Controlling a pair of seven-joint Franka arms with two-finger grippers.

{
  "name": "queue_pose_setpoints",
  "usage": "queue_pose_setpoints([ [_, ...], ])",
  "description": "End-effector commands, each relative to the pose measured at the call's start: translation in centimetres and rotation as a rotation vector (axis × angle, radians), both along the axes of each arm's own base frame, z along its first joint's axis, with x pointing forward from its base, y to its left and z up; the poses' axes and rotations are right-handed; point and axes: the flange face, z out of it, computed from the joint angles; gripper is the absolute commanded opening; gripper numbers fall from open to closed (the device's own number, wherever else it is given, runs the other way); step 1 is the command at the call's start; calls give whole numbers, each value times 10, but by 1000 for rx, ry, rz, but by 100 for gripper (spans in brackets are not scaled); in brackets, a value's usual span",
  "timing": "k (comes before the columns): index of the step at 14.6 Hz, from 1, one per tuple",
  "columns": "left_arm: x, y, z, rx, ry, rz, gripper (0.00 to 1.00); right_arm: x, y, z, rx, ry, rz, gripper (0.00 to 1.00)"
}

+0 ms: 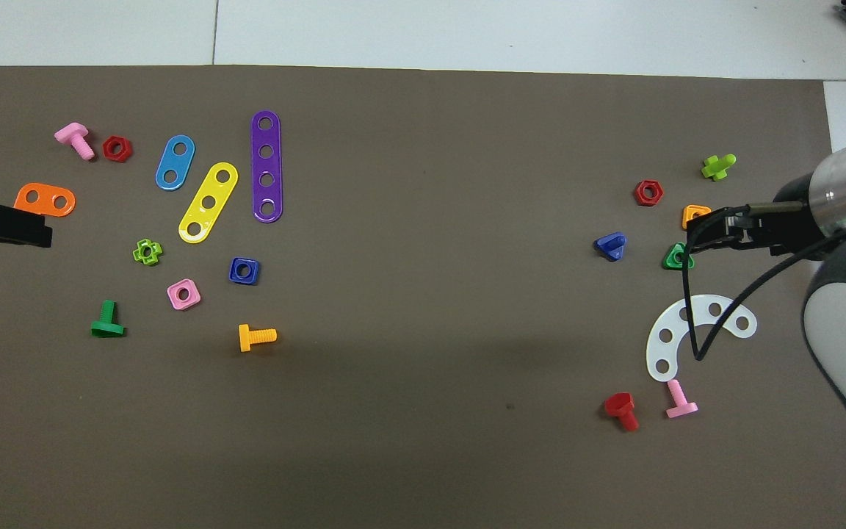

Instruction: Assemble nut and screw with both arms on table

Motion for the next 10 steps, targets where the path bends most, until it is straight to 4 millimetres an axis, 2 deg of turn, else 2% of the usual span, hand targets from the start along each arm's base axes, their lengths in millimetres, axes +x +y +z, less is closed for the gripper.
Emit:
queue_pose_setpoints([
  [1,-8,4,1,21,-7,9,100,-6,-1,0,32,-5,25,100],
  [7,-8,4,1,21,-7,9,100,-7,-9,0,31,7,13,100],
  [10,-8,4,1,21,-7,9,100,0,-3,0,23,-46,10,96],
])
